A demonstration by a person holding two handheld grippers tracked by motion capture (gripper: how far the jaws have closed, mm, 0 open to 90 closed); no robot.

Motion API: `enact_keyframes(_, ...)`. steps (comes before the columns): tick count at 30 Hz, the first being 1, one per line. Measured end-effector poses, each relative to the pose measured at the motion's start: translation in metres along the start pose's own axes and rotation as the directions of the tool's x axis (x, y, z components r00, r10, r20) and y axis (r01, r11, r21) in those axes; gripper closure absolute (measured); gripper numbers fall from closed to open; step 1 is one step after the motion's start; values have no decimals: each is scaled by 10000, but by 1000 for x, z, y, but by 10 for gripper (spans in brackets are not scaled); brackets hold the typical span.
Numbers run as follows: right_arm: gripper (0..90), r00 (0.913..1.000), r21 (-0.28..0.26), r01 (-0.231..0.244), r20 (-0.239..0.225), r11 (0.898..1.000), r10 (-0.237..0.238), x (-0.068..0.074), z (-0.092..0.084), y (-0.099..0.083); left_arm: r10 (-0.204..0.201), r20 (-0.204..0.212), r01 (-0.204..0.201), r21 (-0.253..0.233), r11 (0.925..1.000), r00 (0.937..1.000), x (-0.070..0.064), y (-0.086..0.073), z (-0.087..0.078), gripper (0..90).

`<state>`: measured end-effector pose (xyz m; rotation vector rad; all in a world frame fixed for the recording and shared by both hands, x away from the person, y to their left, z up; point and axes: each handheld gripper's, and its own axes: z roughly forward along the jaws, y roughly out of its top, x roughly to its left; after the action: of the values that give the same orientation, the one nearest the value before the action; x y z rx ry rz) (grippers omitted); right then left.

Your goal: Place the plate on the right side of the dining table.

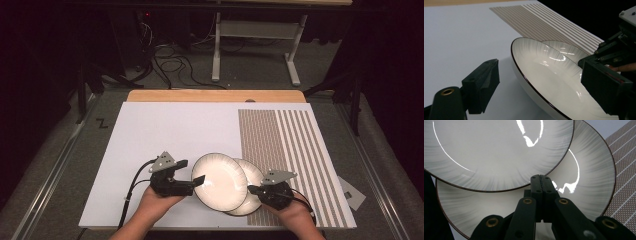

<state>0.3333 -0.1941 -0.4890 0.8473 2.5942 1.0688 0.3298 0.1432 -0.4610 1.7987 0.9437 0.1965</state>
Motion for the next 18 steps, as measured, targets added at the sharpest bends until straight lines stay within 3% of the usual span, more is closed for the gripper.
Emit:
enact_keyframes(4,900,10000,47,6,2,10000,-6,0,0,0,-487,144,480,457,9978,9987,2,-3,10,165)
enact_keyframes(8,900,10000,53,-1,1,10000,1,0,0,-1,-642,269,618,813,9948,9976,1,-7,16,183)
enact_keyframes(18,900,9999,59,43,94,10000,-44,0,1,-1,-1364,705,1287,1049,9861,9881,1,-22,24,273)
